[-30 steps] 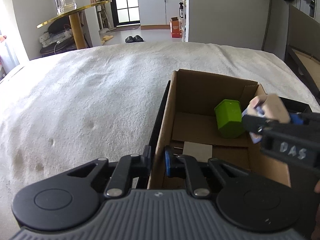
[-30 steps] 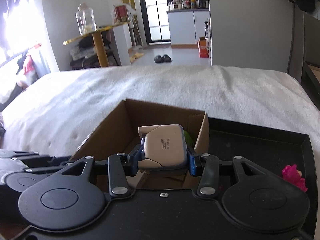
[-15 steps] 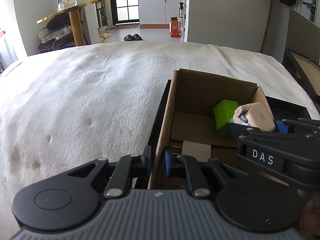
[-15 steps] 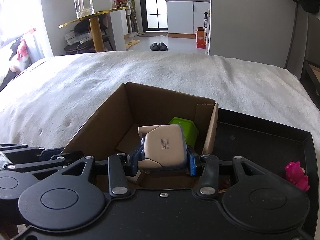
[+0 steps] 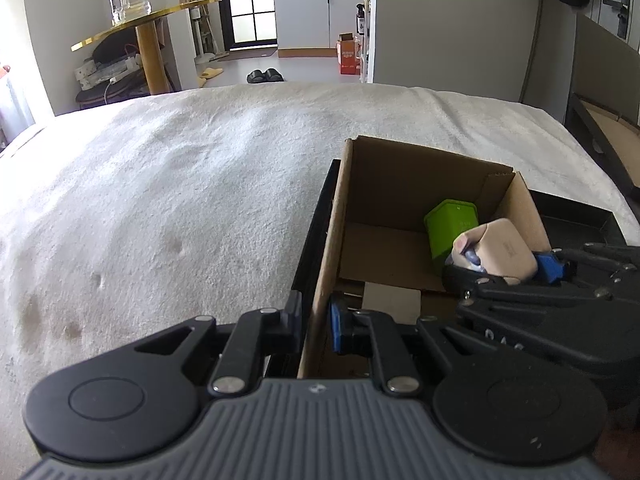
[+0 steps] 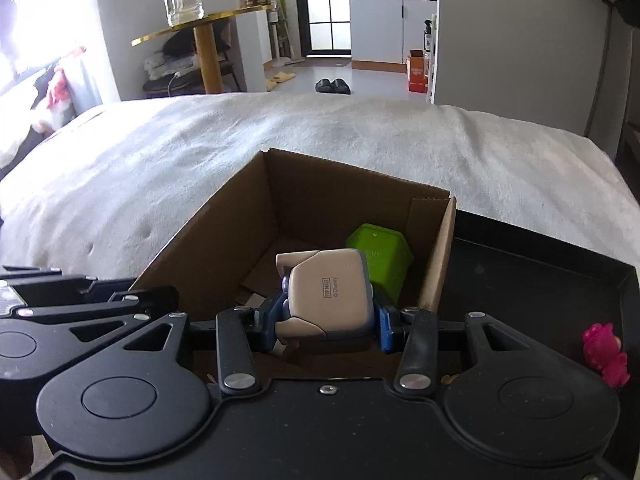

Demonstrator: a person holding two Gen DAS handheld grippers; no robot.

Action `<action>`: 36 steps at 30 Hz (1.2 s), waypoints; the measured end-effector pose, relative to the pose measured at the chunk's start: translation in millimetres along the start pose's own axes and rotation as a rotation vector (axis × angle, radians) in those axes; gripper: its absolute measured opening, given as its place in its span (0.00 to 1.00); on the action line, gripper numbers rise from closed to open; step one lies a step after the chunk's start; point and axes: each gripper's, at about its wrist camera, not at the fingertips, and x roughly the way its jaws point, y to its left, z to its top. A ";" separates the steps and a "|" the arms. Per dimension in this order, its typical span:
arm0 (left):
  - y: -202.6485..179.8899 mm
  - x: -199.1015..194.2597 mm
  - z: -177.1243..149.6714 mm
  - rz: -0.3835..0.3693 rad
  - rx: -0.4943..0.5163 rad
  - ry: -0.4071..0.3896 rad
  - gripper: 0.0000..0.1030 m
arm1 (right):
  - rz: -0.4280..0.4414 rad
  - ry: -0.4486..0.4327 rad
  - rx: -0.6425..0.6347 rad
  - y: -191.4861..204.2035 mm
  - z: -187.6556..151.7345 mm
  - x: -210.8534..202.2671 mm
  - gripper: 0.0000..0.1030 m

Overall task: Organize rigid objects
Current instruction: 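Lower the beige cube into the box and open the right gripper, then move the right gripper to the brown-haired doll figurine and grasp it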

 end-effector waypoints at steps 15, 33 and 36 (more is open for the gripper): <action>-6.0 -1.5 3.7 0.025 0.018 -0.002 0.15 | -0.055 -0.023 -0.060 -4.5 -0.7 -17.3 0.39; -28.0 -17.7 17.1 0.043 0.079 -0.012 0.59 | -0.092 -0.042 0.148 -83.5 -23.1 -58.6 0.40; -35.2 -18.4 17.7 0.050 0.099 -0.011 0.63 | -0.088 -0.037 0.161 -90.4 -28.8 -59.3 0.40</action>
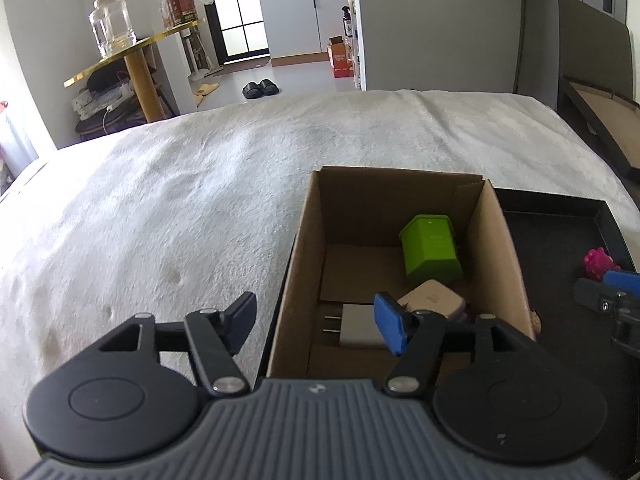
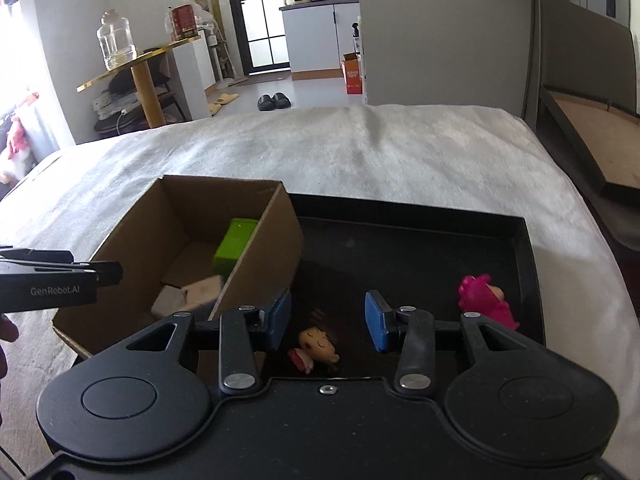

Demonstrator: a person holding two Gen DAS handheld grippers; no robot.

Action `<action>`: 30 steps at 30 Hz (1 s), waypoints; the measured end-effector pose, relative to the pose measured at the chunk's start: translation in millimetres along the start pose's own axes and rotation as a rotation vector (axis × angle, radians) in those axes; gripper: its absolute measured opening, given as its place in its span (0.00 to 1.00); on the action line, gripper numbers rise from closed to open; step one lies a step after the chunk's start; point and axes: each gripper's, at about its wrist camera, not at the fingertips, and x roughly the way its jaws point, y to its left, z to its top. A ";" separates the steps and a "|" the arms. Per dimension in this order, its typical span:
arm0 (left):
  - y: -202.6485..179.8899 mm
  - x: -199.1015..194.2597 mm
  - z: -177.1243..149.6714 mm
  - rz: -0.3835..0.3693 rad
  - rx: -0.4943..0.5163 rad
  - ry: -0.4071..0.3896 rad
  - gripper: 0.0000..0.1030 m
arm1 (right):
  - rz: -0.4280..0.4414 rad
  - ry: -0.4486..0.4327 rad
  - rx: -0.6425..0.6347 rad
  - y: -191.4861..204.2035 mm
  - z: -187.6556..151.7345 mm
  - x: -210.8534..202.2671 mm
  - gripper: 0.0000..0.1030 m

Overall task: Organize rigid objects
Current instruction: 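Move the right gripper to the brown-haired doll figurine and grasp it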

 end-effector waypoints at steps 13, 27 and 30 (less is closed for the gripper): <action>-23.1 4.0 -1.2 0.042 0.071 0.021 0.74 | 0.055 0.058 0.060 -17.2 -23.3 22.5 0.43; -29.9 15.0 -3.9 0.097 0.092 0.064 0.76 | 0.101 0.087 0.119 -19.7 -30.4 55.9 0.51; -30.4 15.5 -4.3 0.102 0.097 0.065 0.76 | 0.108 0.095 0.114 -17.8 -33.4 61.9 0.43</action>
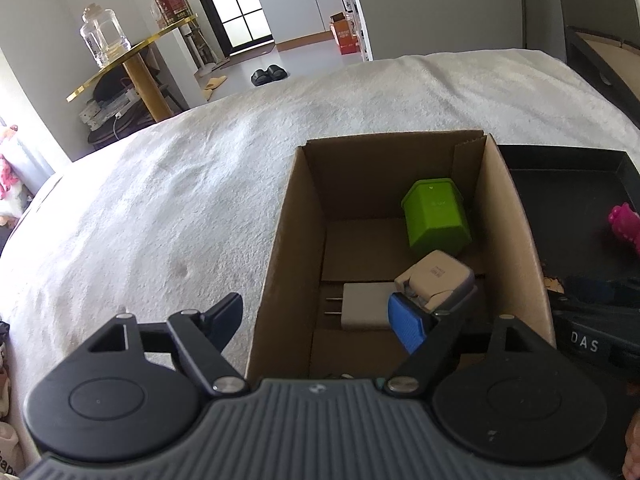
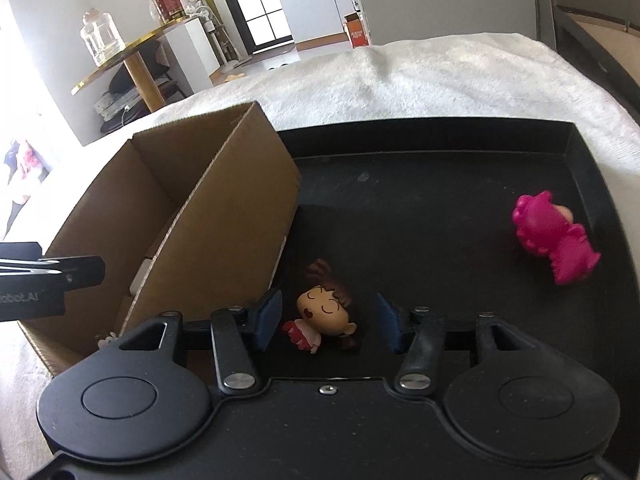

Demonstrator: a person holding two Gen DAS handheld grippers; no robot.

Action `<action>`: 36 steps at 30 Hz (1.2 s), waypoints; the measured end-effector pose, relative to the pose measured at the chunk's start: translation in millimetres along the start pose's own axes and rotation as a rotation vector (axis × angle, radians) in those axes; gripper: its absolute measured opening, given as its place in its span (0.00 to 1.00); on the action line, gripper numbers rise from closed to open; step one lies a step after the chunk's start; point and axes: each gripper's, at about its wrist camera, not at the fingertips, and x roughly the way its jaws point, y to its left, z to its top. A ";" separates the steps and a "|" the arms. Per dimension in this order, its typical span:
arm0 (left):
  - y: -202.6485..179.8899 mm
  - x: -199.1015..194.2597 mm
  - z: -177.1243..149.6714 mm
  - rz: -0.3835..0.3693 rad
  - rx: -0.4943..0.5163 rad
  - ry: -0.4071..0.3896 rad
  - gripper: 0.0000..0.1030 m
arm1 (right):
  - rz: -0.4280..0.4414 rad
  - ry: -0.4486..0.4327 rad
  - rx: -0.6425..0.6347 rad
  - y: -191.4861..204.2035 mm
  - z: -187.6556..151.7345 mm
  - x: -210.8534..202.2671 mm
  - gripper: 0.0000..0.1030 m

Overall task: Organize rigid objects
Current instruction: 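Move the right gripper to the brown-haired doll figurine and grasp it, then lift the doll figurine and carry it over the box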

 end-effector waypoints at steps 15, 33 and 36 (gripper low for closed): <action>-0.6 -0.2 -1.0 -0.003 -0.001 0.003 0.76 | -0.092 0.050 -0.008 -10.1 -4.8 -16.2 0.34; 4.5 2.3 -2.7 -0.002 -0.019 0.008 0.76 | -0.155 0.047 -0.113 5.2 -9.1 -2.4 0.37; 5.5 2.0 -3.3 -0.004 -0.023 0.008 0.76 | -0.136 0.055 -0.089 1.5 -5.5 -6.6 0.37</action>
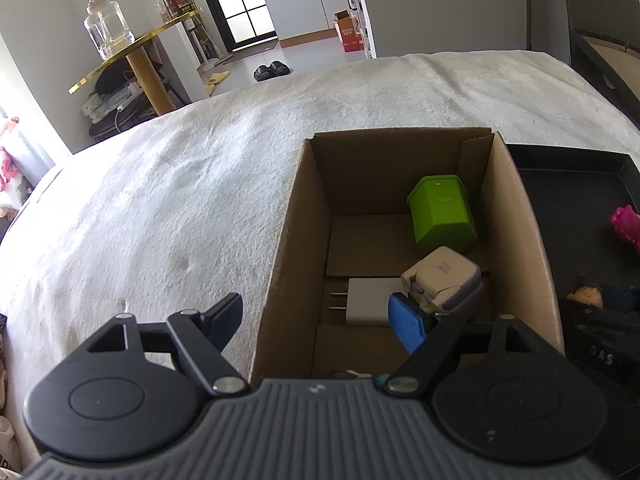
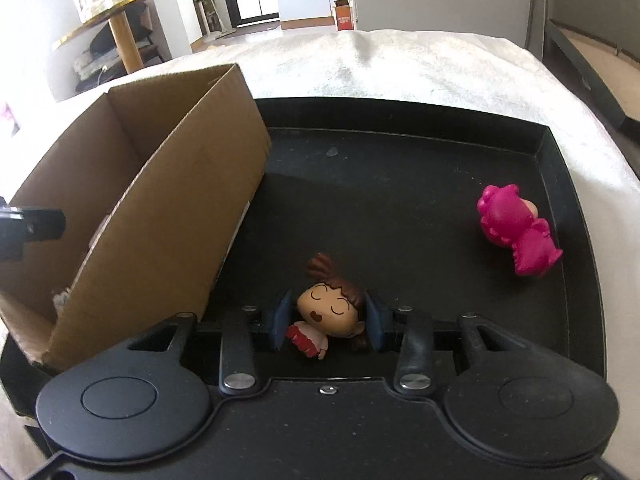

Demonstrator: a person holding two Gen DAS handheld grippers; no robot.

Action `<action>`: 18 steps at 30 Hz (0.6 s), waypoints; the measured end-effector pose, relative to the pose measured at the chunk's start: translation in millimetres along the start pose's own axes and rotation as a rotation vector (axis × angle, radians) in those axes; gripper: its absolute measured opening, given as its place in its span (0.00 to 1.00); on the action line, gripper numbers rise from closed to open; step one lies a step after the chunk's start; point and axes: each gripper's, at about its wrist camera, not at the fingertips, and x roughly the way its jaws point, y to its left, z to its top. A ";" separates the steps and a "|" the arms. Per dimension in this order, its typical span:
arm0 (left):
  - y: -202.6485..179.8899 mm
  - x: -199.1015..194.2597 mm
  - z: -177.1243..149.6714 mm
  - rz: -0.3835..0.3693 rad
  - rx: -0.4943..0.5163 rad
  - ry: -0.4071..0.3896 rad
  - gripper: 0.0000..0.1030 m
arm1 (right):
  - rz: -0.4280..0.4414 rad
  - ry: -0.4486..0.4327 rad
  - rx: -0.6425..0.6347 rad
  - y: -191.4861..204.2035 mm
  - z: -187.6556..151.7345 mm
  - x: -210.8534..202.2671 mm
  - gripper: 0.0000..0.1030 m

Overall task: Organize rigid objects
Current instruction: 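Lift the doll figurine and carry it over the box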

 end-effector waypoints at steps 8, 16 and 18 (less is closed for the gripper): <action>6.7 -2.5 -0.6 -0.005 -0.015 -0.005 0.76 | -0.010 -0.045 -0.006 1.2 10.7 -21.8 0.37; 13.8 -5.7 0.5 -0.008 -0.027 -0.019 0.76 | -0.002 -0.095 0.008 6.6 25.4 -37.7 0.37; 16.4 -6.5 0.5 -0.008 -0.032 -0.024 0.76 | -0.002 -0.109 0.006 8.8 28.9 -41.4 0.37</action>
